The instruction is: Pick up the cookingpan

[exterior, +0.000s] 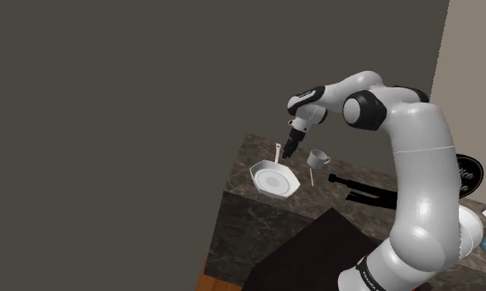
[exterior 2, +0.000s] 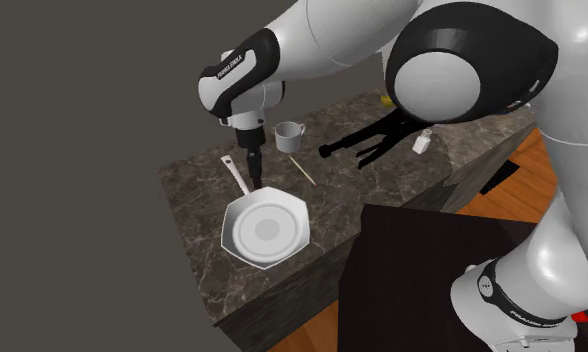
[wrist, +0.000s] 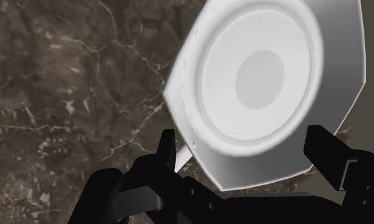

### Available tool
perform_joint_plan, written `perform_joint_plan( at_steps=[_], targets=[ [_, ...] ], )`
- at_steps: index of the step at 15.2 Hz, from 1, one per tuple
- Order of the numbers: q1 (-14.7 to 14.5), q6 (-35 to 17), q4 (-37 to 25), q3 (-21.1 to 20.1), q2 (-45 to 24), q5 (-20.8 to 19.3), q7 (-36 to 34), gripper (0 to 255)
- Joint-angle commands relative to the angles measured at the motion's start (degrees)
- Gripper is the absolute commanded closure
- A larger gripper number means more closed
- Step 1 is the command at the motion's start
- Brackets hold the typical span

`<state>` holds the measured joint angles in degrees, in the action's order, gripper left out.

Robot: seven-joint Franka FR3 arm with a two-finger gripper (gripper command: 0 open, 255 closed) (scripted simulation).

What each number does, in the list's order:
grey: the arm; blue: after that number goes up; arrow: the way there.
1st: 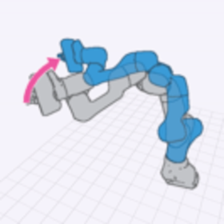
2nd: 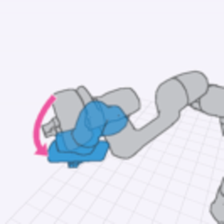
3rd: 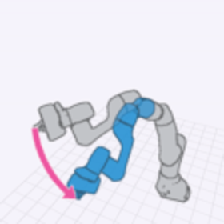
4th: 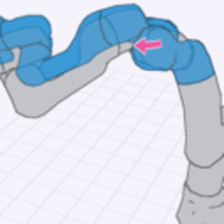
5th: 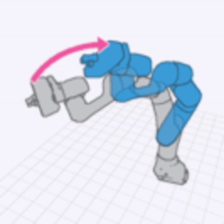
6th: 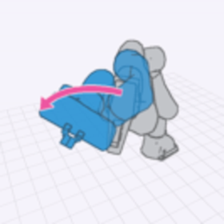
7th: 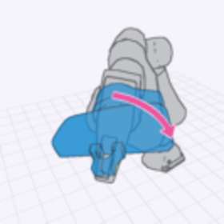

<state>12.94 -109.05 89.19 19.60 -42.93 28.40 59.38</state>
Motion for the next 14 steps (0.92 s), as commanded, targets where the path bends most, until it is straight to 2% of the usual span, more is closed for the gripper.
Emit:
perform_joint_plan(
  at_steps=[1, 3, 12, 13, 14],
  targets=[
    [1.73, 2.09, -6.46, -1.40, -5.44, 1.05, 0.21, 0],
    [3.13, 3.67, -11.59, -2.36, -9.68, 1.59, 0.28, 0],
    [3.71, 1.05, -13.18, -3.21, -13.96, 2.46, 1.07, 0],
    [3.72, 1.07, -13.12, -3.18, -13.88, 2.44, 1.10, 255],
    [3.72, 1.07, -13.10, -3.18, -13.87, 2.44, 1.10, 255]
  ],
)
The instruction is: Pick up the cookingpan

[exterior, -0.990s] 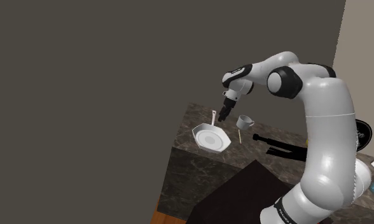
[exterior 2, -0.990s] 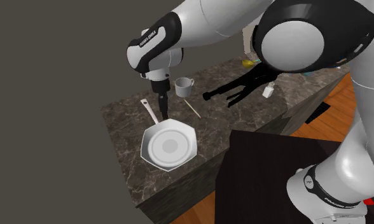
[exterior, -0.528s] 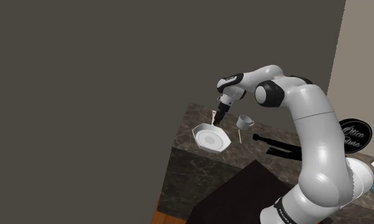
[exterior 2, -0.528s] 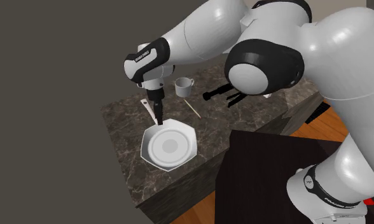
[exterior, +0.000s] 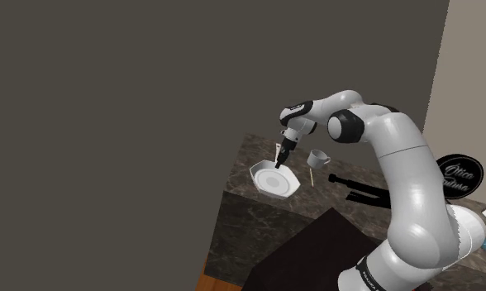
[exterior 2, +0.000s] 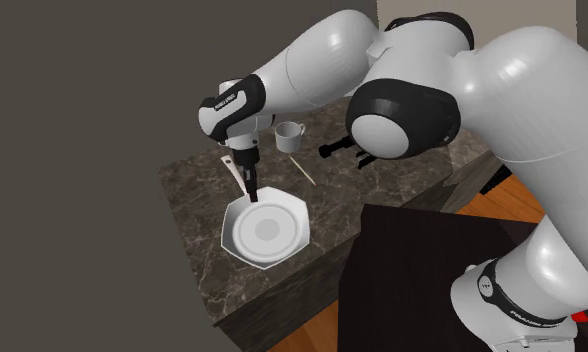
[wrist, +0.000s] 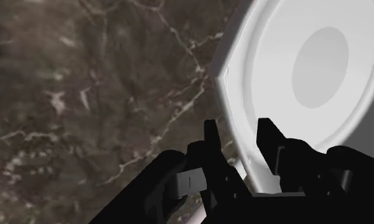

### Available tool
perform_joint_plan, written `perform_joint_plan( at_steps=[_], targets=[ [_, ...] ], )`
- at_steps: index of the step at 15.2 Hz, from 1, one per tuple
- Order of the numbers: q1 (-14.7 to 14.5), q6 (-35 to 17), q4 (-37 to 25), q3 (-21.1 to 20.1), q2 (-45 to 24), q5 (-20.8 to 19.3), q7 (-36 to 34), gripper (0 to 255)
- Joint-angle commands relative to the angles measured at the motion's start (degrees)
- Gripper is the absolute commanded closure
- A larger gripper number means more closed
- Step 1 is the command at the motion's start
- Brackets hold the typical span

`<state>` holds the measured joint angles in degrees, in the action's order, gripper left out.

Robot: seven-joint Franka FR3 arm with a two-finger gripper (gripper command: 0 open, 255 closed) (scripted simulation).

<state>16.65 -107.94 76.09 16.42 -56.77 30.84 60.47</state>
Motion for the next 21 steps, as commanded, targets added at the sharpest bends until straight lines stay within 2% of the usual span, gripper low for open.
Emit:
perform_joint_plan(
  at_steps=[1, 8, 21],
  targets=[
    [0.02, -0.02, -0.03, -0.01, -0.04, 0.01, 0.02, 255],
    [0.00, -0.06, -0.08, -0.03, -0.12, 0.03, -0.01, 255],
    [-0.89, 4.64, 2.13, 1.32, 6.98, -1.56, -1.50, 255]
  ],
)
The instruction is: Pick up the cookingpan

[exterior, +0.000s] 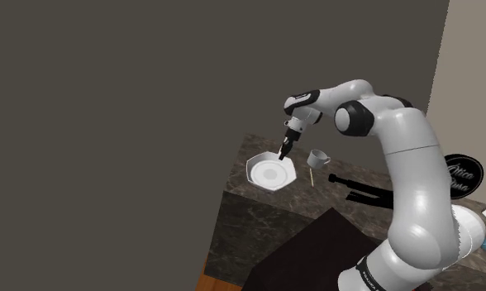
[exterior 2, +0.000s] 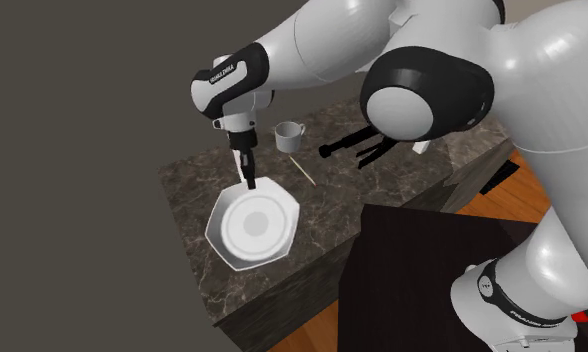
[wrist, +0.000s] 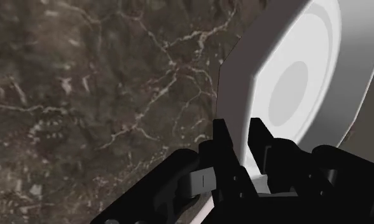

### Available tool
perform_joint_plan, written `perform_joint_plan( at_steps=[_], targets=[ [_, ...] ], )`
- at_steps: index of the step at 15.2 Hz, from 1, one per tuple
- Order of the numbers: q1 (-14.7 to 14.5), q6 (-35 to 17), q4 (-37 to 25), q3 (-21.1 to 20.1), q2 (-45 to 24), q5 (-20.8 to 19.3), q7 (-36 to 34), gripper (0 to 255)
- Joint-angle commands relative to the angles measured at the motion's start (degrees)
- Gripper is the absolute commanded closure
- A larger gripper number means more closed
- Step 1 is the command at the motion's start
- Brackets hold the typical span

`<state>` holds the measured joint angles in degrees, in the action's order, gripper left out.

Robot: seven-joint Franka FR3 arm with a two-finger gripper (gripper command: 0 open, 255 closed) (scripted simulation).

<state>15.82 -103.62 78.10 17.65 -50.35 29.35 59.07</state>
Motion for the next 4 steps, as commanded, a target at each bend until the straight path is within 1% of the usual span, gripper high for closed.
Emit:
perform_joint_plan(
  at_steps=[1, 4],
  targets=[
    [-0.11, 0.73, 0.17, 0.19, 1.05, -0.20, -0.24, 255],
    [-0.15, 1.22, 0.19, 0.29, 1.59, -0.36, -0.41, 255]
  ],
)
